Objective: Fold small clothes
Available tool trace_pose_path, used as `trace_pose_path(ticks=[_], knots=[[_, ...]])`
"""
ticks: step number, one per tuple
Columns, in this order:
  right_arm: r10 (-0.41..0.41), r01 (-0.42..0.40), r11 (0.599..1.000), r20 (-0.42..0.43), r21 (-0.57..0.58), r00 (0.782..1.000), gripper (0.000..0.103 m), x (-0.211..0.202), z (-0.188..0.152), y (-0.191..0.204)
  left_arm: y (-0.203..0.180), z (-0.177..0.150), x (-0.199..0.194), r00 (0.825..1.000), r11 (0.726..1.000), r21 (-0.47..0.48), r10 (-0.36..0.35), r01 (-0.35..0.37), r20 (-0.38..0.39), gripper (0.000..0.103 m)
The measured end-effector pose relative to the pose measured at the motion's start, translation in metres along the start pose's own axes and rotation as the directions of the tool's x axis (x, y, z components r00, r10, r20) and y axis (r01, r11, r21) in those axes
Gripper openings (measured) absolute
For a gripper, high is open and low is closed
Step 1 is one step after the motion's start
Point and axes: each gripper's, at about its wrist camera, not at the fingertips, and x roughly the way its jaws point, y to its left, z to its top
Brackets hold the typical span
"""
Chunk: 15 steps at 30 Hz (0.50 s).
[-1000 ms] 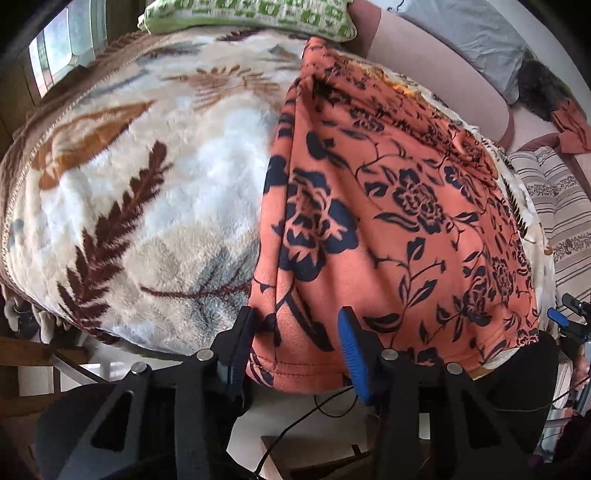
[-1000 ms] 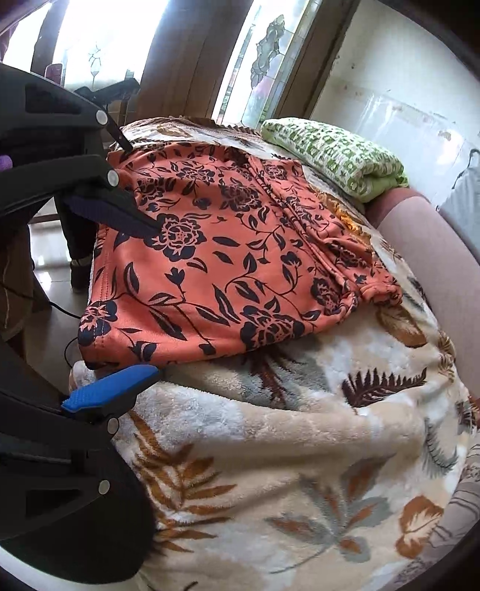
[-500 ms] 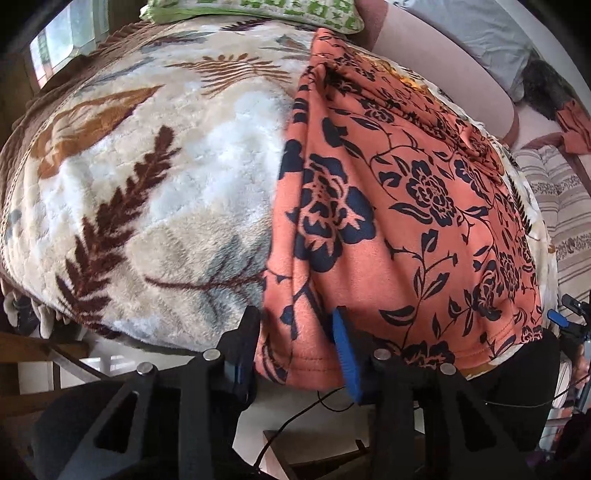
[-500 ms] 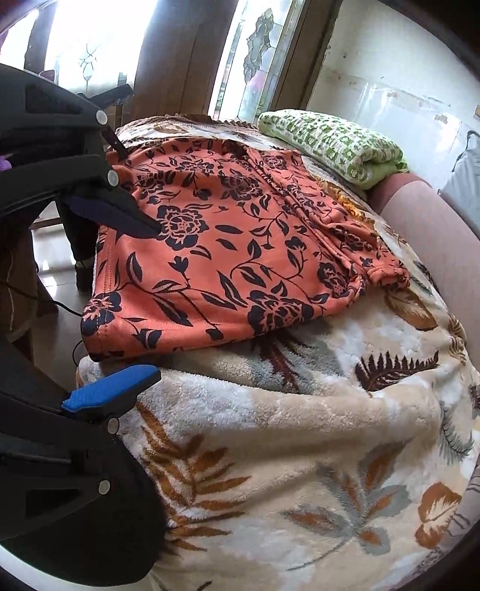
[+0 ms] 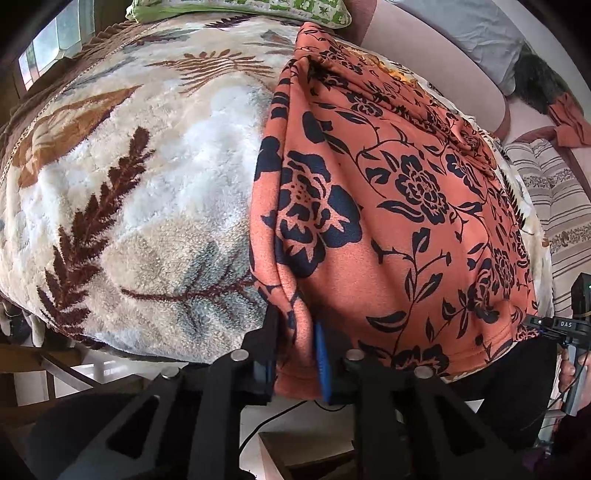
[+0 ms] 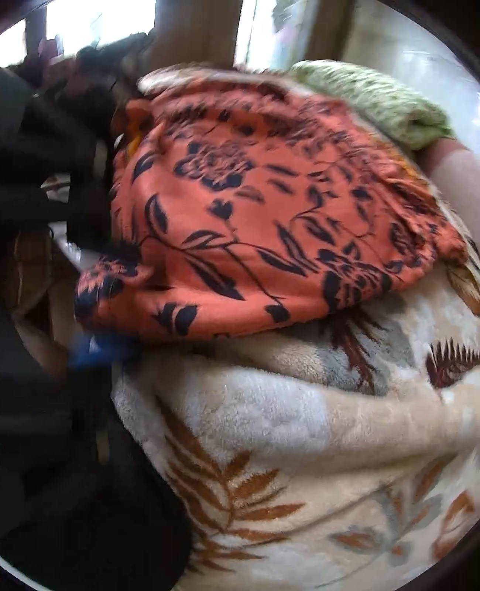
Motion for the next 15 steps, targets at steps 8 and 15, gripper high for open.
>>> trace_pose_path(ticks=[8,15], knots=[[0.164,-0.162,0.986,0.159,-0.026,0.974,0.008,-0.066,0.006,0.003,-0.001,-0.003,-0.004,1.000,1.000,0.005,-0.019,0.019,0.012,0.006],[0.218,-0.228,0.974,0.292,0.003,0.931,0.007,-0.111,0.017,-0.018,-0.001,0.001,-0.035,0.985,0.988,-0.016,-0.155,0.157,0.071,0.006]])
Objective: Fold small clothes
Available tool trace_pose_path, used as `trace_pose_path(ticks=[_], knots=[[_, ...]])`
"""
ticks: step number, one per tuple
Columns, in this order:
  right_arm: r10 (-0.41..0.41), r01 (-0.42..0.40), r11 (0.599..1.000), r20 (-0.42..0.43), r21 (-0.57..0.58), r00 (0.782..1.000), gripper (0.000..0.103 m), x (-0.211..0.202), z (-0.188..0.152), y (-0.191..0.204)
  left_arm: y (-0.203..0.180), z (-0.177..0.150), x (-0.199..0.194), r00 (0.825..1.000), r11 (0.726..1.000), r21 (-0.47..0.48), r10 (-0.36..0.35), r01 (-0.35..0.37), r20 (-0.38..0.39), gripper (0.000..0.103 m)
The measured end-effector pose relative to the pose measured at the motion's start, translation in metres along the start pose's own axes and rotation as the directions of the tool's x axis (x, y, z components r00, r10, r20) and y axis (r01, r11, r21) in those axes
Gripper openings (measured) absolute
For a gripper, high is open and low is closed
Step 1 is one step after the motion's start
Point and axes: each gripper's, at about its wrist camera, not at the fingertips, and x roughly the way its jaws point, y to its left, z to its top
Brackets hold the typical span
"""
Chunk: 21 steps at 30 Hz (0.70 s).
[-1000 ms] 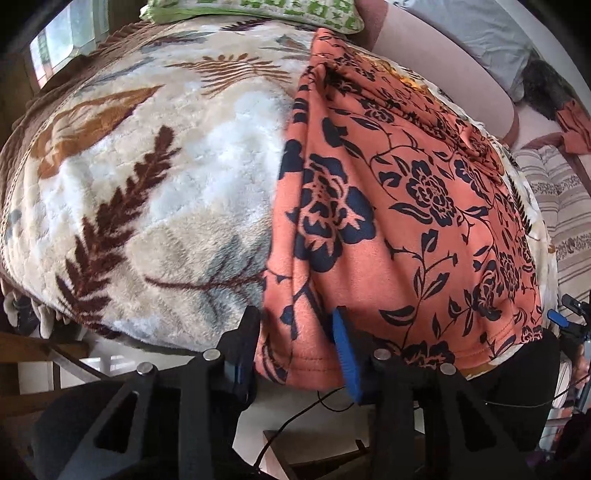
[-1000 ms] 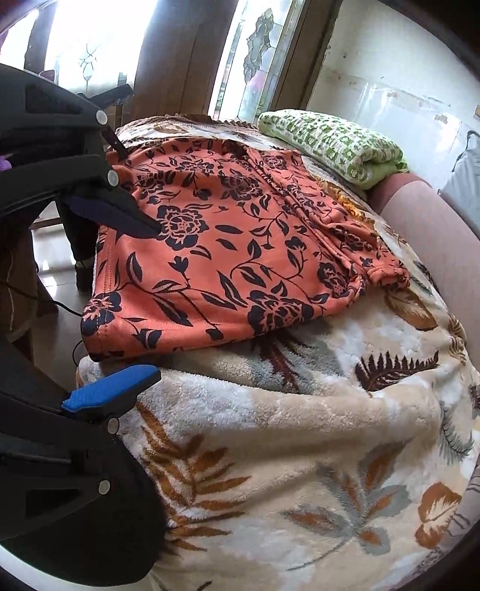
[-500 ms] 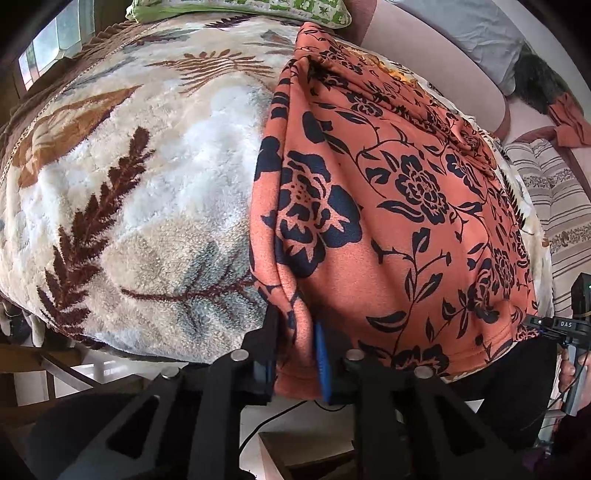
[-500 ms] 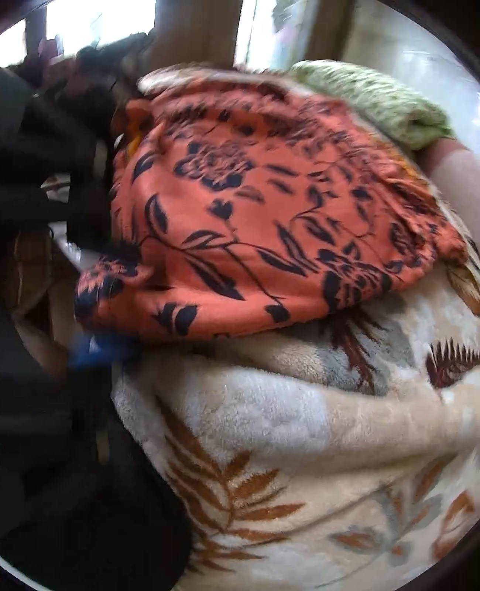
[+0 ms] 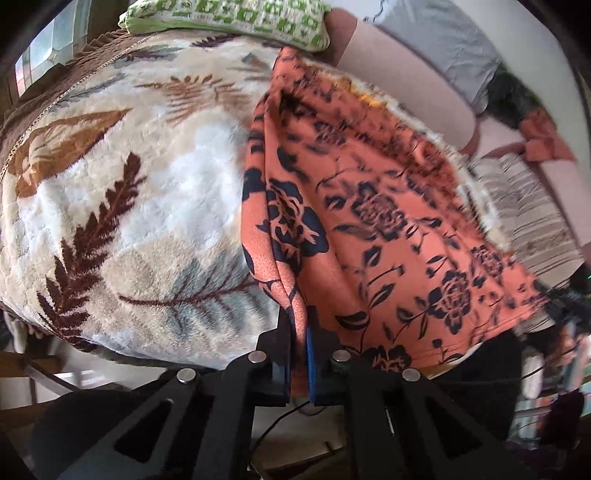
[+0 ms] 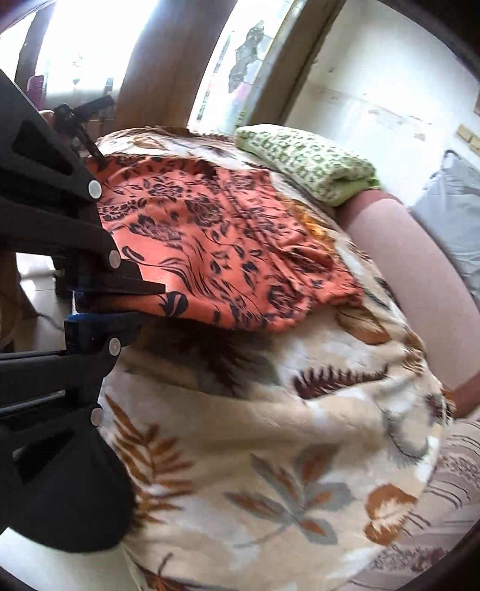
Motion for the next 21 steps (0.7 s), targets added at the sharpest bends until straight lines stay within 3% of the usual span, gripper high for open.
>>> trace_pose_path(ticks=[3,10,12,13,14,21], knots=[[-0.017,0.017,1.000,-0.001,0.010,1.000,0.007,0.002,-0.002,-0.004,0.001,0.002,-0.010,1.000,1.000,-0.006,-0.006,0.006,0.024,0.006],[-0.044,0.046,0.997,-0.039,0.068,0.998,0.007,0.015,-0.004,-0.035,0.010,-0.004,0.011,0.989,0.990,-0.012,0.140,-0.141,-0.036,0.011],[-0.045,0.049,0.997,-0.058,0.067,0.997,0.007,0.022,-0.006,-0.036,0.010,-0.005,0.017,0.983,0.984,-0.010,0.180,-0.180,-0.048,0.026],[-0.048,0.052,0.997,-0.064,0.065,0.997,0.008,0.024,-0.007,-0.035,0.012,-0.005,0.018,0.980,0.981,-0.025,0.192,-0.194,-0.055,0.046],[-0.050,0.054,0.997,-0.070,0.061,0.996,0.008,0.025,-0.008,-0.036,0.014,-0.005,0.019,0.977,0.977,-0.047,0.204,-0.207,-0.059,0.055],[-0.059,0.065,0.996,-0.094,0.057,0.994,0.008,0.034,-0.014,-0.034,0.013,-0.012,0.039,0.983,0.987,-0.057,0.145,-0.152,-0.111,0.054]])
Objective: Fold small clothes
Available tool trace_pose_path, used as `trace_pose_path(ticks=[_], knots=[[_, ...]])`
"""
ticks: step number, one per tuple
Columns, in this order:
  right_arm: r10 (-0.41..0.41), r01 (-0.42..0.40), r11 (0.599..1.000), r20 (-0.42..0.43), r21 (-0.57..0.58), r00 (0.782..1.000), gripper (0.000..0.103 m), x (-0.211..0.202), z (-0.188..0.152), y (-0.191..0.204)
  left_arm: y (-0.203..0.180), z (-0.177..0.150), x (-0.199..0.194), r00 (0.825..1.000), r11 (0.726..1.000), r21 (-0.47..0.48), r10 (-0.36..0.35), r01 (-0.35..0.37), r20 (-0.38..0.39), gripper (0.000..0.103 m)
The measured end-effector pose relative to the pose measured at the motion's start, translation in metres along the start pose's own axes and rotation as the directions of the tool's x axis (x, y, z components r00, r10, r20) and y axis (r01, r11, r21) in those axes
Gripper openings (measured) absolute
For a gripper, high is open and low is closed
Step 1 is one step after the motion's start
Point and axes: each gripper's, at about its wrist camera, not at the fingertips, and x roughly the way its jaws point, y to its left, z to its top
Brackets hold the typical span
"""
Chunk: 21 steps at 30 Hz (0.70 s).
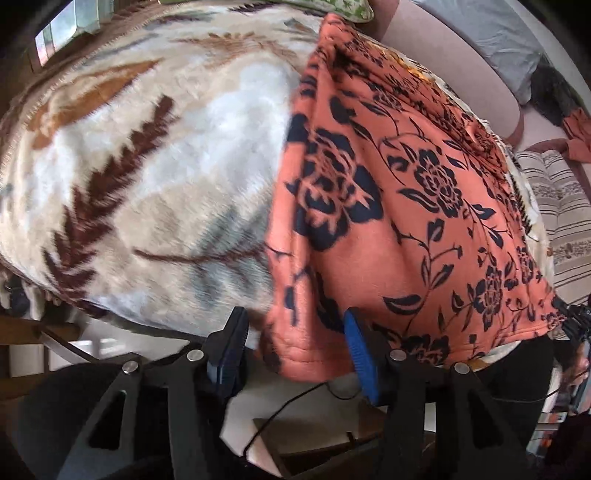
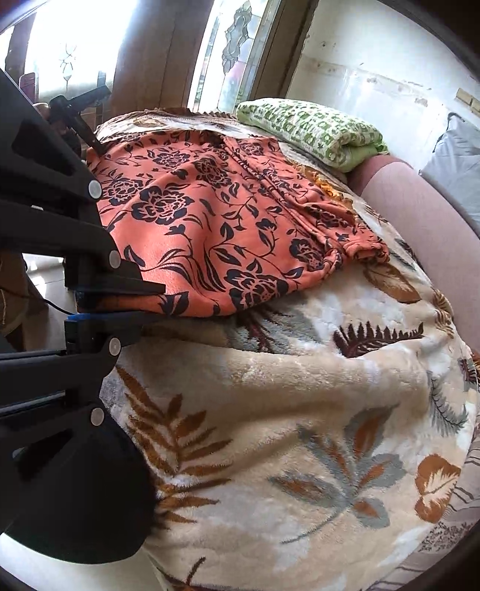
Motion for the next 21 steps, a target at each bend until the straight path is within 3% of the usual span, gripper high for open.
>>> trace_pose_path(ticks=[1,3,4,5,6,10,14,21], knots=[[-0.001,0.001,1.000,-0.003,-0.001,1.000,0.008,0.001,-0.001,0.000,-0.002,0.000,0.002,1.000,1.000,0.004,-0.002,0.002,0.002,0.054],[-0.006,0.006,1.000,-0.010,-0.003,1.000,0.008,0.003,-0.002,0.002,-0.008,0.001,0.005,0.999,0.999,0.032,0.033,-0.033,0.006,0.043],[-0.007,0.007,1.000,-0.011,-0.004,1.000,0.008,0.003,-0.002,0.002,-0.007,0.002,0.005,0.999,0.999,0.028,0.038,-0.038,0.005,0.031],[-0.005,0.005,1.000,-0.012,-0.005,1.000,0.008,0.003,-0.002,0.002,-0.006,0.005,0.005,1.000,1.000,0.015,0.026,-0.026,0.007,0.013],[-0.001,0.001,1.000,-0.013,-0.008,1.000,0.008,0.003,-0.002,0.002,-0.003,0.007,0.001,1.000,1.000,-0.002,-0.016,0.016,0.014,0.008],[0.030,-0.030,0.999,-0.014,-0.015,0.999,0.008,-0.002,0.000,0.007,0.003,0.008,-0.012,0.998,0.999,0.007,-0.052,0.052,0.036,0.007],[0.106,-0.106,0.993,0.001,-0.042,0.994,0.008,-0.018,0.005,0.020,-0.001,0.019,-0.045,0.972,0.977,-0.006,-0.211,0.213,0.107,0.007],[0.313,-0.309,0.950,0.079,-0.050,0.947,0.007,-0.050,0.032,0.041,-0.001,0.063,-0.112,0.884,0.920,0.017,-0.382,0.392,0.268,0.007]])
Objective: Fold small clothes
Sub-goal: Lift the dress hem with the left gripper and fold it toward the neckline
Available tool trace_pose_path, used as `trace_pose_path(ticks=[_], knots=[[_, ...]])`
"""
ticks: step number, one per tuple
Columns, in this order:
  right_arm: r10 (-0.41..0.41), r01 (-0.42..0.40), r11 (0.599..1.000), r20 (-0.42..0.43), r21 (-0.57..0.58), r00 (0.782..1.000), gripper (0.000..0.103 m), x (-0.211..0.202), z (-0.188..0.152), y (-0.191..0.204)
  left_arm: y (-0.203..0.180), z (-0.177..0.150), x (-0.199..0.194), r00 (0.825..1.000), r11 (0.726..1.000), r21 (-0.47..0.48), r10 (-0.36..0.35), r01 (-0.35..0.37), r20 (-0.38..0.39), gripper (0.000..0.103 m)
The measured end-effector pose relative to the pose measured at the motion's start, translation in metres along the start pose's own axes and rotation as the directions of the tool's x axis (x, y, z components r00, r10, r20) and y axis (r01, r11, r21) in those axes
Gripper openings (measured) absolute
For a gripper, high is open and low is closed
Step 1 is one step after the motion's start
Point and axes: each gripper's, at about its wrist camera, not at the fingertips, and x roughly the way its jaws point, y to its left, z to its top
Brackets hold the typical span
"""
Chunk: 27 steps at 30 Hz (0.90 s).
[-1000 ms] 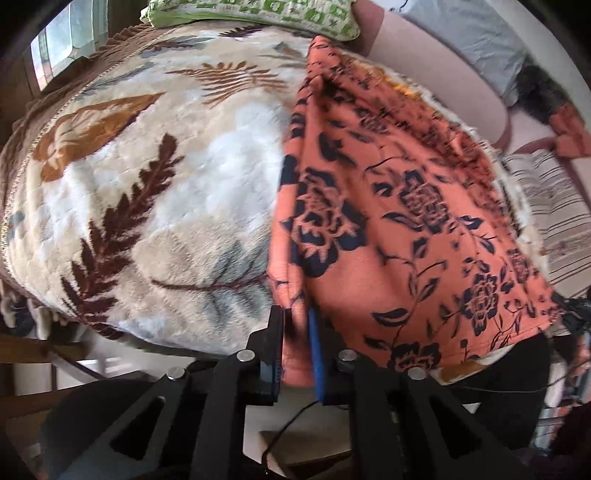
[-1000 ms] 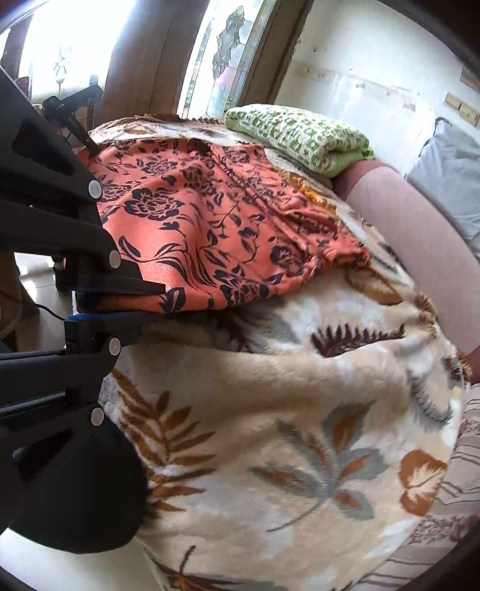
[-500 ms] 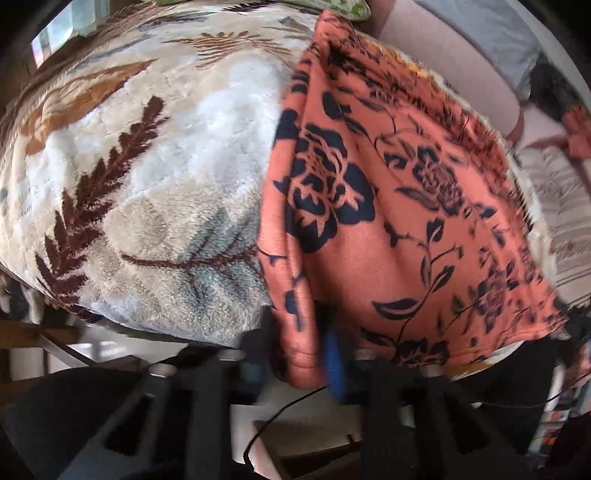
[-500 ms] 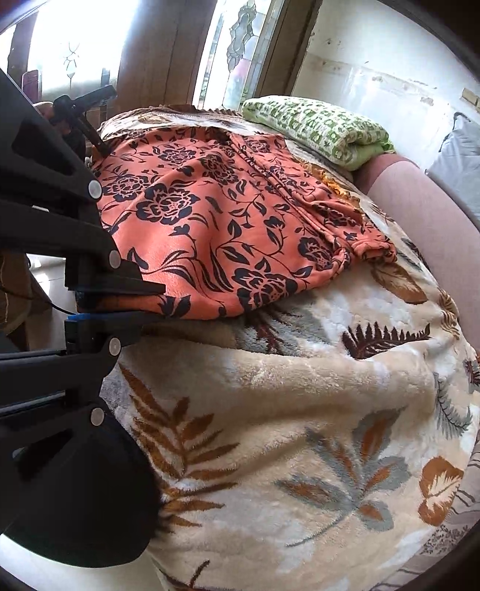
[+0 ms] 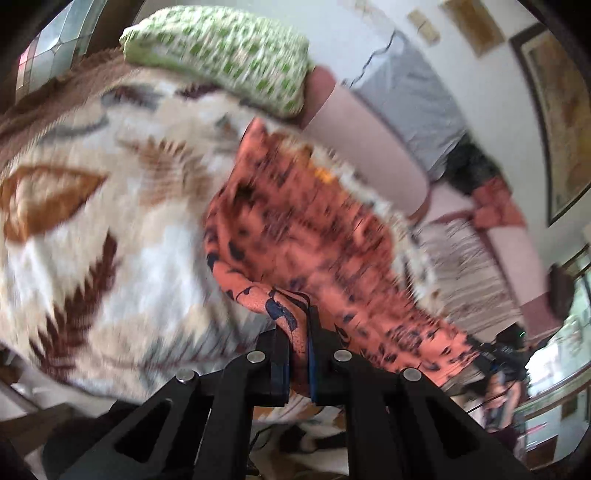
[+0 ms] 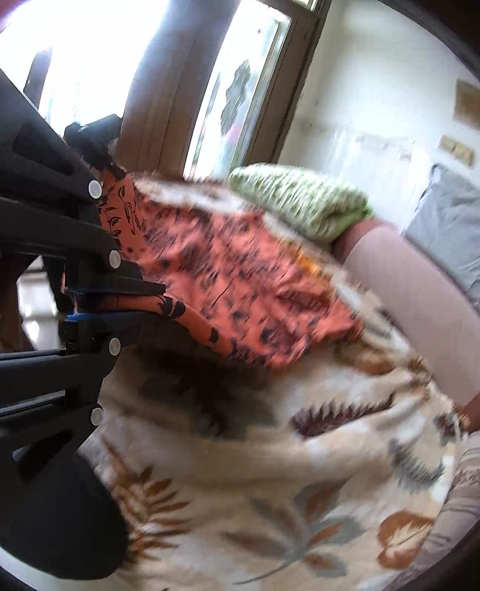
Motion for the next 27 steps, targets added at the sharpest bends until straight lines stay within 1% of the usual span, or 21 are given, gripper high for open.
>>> trace_pose_path(ticks=[2,5,8,9,11,13,14,17,18,19,21,22,23,24,25,26,27], knots=[[0.036,-0.036,0.999,0.032,-0.001,0.999,0.007,-0.003,0.013,0.008,-0.001,0.018,-0.005,0.999,0.999,-0.020,-0.030,0.031,0.032,0.007],[0.068,-0.069,0.998,0.071,0.003,0.995,0.007,-0.003,0.034,0.015,0.005,0.045,-0.010,0.997,0.998,-0.037,-0.043,0.046,0.067,0.007],[0.076,-0.077,0.997,0.103,0.005,0.992,0.007,0.005,0.068,0.023,0.008,0.074,-0.004,0.995,0.998,-0.044,-0.042,0.046,0.089,0.007],[0.077,-0.078,0.997,0.110,0.008,0.991,0.007,0.007,0.081,0.024,0.008,0.090,0.002,0.995,0.998,-0.048,-0.040,0.044,0.089,0.007],[0.074,-0.077,0.997,0.122,0.019,0.990,0.008,0.019,0.107,0.025,0.008,0.112,0.013,0.995,0.998,-0.049,-0.032,0.036,0.090,0.007],[0.077,-0.083,0.996,0.135,0.042,0.988,0.007,0.033,0.135,0.024,0.012,0.141,0.025,0.996,0.997,-0.066,-0.034,0.040,0.085,0.007],[0.079,-0.087,0.995,0.145,0.051,0.986,0.008,0.043,0.153,0.023,0.015,0.159,0.036,0.996,0.997,-0.071,-0.027,0.033,0.080,0.007],[0.069,-0.087,0.993,0.188,0.085,0.980,0.007,0.063,0.198,0.018,0.021,0.199,0.066,0.998,0.997,-0.078,0.006,-0.001,0.062,0.007],[0.070,-0.094,0.990,0.206,0.108,0.976,0.007,0.074,0.219,0.013,0.025,0.217,0.085,0.998,0.996,-0.088,0.021,-0.016,0.053,0.007],[0.062,-0.091,0.988,0.219,0.124,0.974,0.007,0.083,0.233,0.009,0.028,0.227,0.097,0.998,0.995,-0.092,0.030,-0.026,0.047,0.007],[0.033,-0.069,0.986,0.235,0.148,0.971,0.007,0.105,0.260,0.000,0.037,0.248,0.129,0.998,0.993,-0.100,0.059,-0.056,0.024,0.007],[0.011,-0.046,0.988,0.228,0.148,0.974,0.007,0.115,0.269,-0.004,0.041,0.254,0.142,0.997,0.992,-0.108,0.070,-0.069,0.010,0.007],[-0.037,0.008,0.991,0.206,0.137,0.978,0.007,0.128,0.276,-0.006,0.046,0.258,0.153,0.997,0.990,-0.118,0.081,-0.081,-0.003,0.007],[-0.067,0.044,0.991,0.182,0.128,0.981,0.011,0.138,0.280,-0.007,0.052,0.259,0.165,0.996,0.988,-0.127,0.091,-0.092,-0.017,0.007],[-0.073,0.054,0.991,0.153,0.124,0.985,0.011,0.147,0.281,-0.010,0.056,0.259,0.171,0.996,0.987,-0.128,0.091,-0.093,-0.021,0.007],[-0.059,0.047,0.992,0.101,0.120,0.993,0.012,0.161,0.281,-0.014,0.060,0.257,0.176,0.995,0.987,-0.130,0.093,-0.095,-0.021,0.007],[-0.057,0.049,0.992,0.072,0.114,0.996,0.013,0.170,0.281,-0.018,0.064,0.256,0.177,0.995,0.986,-0.135,0.095,-0.097,-0.019,0.007]])
